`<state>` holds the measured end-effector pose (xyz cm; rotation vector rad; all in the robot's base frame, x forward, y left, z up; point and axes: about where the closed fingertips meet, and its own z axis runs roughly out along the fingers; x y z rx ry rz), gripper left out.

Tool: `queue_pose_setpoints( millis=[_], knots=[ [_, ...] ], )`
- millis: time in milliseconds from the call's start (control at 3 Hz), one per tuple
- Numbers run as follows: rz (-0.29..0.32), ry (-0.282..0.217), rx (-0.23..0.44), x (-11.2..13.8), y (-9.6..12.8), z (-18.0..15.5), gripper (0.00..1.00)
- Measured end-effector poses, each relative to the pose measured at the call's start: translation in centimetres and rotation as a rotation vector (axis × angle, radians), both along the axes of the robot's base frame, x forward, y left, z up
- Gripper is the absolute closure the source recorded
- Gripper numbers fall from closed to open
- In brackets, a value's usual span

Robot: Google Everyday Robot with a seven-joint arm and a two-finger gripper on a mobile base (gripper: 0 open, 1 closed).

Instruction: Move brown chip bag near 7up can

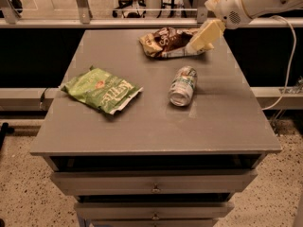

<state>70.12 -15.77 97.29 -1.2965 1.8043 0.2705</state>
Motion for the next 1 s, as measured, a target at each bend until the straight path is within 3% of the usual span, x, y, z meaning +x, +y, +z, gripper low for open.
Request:
queue_pose_setpoints(
  millis=[333, 1000],
  knots=[
    [-0.013, -0.014, 0.005, -0.1, -0.1, 0.1, 0.00],
    [-0.101, -0.082, 0.018, 5.0, -0.5, -0.4, 0.00]
  ],
)
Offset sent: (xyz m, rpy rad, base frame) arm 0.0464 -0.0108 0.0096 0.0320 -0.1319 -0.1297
